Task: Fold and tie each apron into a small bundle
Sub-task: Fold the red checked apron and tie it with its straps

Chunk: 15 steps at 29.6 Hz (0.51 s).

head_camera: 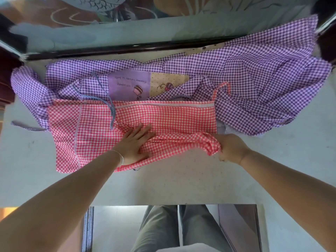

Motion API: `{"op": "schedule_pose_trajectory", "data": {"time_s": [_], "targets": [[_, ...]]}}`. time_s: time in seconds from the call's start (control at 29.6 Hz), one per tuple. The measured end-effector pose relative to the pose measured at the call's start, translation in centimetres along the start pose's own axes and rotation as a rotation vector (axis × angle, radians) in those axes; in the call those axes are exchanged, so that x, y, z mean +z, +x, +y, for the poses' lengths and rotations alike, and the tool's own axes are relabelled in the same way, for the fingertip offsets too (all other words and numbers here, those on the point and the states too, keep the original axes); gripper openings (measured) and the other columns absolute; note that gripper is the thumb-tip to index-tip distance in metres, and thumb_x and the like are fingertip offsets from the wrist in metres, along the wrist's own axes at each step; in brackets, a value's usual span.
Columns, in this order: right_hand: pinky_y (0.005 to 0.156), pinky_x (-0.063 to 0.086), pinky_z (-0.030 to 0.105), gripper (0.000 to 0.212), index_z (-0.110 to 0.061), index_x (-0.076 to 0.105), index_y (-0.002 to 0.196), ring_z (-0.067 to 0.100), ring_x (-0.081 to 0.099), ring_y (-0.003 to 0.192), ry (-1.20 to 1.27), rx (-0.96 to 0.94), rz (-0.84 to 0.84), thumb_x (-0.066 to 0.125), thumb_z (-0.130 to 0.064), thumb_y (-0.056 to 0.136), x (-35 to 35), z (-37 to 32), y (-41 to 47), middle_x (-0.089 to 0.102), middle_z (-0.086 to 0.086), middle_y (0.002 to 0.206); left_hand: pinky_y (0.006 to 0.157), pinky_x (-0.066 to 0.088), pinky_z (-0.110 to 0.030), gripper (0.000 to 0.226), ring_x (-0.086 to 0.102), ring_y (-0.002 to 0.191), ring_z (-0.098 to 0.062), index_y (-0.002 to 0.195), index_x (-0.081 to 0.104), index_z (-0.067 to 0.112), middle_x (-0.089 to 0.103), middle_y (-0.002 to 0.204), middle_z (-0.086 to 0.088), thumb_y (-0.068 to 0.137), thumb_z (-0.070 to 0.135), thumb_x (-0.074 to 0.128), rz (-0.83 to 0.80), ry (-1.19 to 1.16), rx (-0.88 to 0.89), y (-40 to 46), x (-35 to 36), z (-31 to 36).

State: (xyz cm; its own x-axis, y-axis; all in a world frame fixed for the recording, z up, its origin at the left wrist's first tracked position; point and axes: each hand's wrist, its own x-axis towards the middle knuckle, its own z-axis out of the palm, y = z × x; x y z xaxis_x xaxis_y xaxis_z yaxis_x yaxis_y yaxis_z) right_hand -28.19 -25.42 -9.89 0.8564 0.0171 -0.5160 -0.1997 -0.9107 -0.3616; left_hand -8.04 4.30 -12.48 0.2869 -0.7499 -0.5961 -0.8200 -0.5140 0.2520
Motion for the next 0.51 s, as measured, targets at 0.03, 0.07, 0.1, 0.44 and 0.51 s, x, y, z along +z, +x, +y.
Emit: {"op": "schedule_pose_trajectory", "data": {"time_s": [0.03,0.07,0.1,0.44,0.51], "targets": [[0.079,0.039,0.024,0.01,-0.02,0.056,0.099,0.004,0.053,0.077,0.04,0.08,0.015,0.049,-0.014,0.095,-0.6,-0.1,0.0,0.059,-0.008,0.089,0.118,-0.008,-0.046,0.104,-0.022,0.143,-0.019,0.147,-0.011,0.04,-0.024,0.154,0.011,0.058,0.095,-0.005,-0.012,-0.022,-0.005,-0.3,0.0,0.2],[0.082,0.043,0.027,0.019,-0.014,0.058,0.113,0.012,0.059,0.087,0.111,0.139,0.091,0.051,-0.013,0.095,-0.8,-0.3,0.1,0.063,-0.001,0.1,0.119,-0.007,-0.046,0.109,-0.021,0.144,-0.017,0.146,-0.011,0.039,-0.023,0.154,0.012,0.055,0.097,-0.002,-0.016,-0.06,-0.016,-0.6,-0.1,0.6],[0.081,0.045,0.026,0.031,-0.01,0.055,0.125,0.022,0.06,0.091,0.17,0.179,0.186,0.052,-0.014,0.095,-0.6,-0.2,0.7,0.064,0.009,0.108,0.119,-0.006,-0.046,0.113,-0.019,0.145,-0.016,0.147,-0.009,0.038,-0.02,0.155,0.012,0.054,0.099,0.004,-0.016,-0.121,-0.038,-0.9,-0.4,1.0],[0.082,0.049,0.038,0.051,-0.011,0.042,0.137,0.032,0.063,0.1,0.105,0.543,0.396,0.031,-0.045,0.1,0.3,-0.4,6.5,0.065,0.014,0.111,0.12,0.001,-0.048,0.092,0.005,0.147,-0.025,0.151,-0.012,0.029,0.001,0.161,-0.001,0.088,0.049,0.052,-0.036,0.017,-0.165,-2.4,-2.2,1.9],[0.083,0.05,0.041,0.066,-0.009,0.047,0.133,0.033,0.062,0.103,0.178,0.604,0.416,0.021,-0.057,0.096,0.2,-0.4,7.3,0.064,0.015,0.114,0.12,0.01,-0.045,0.07,0.016,0.146,-0.026,0.153,0.005,0.027,0.016,0.159,-0.001,0.095,0.035,0.044,0.029,-0.043,-0.169,-1.9,-2.7,1.6]]}}
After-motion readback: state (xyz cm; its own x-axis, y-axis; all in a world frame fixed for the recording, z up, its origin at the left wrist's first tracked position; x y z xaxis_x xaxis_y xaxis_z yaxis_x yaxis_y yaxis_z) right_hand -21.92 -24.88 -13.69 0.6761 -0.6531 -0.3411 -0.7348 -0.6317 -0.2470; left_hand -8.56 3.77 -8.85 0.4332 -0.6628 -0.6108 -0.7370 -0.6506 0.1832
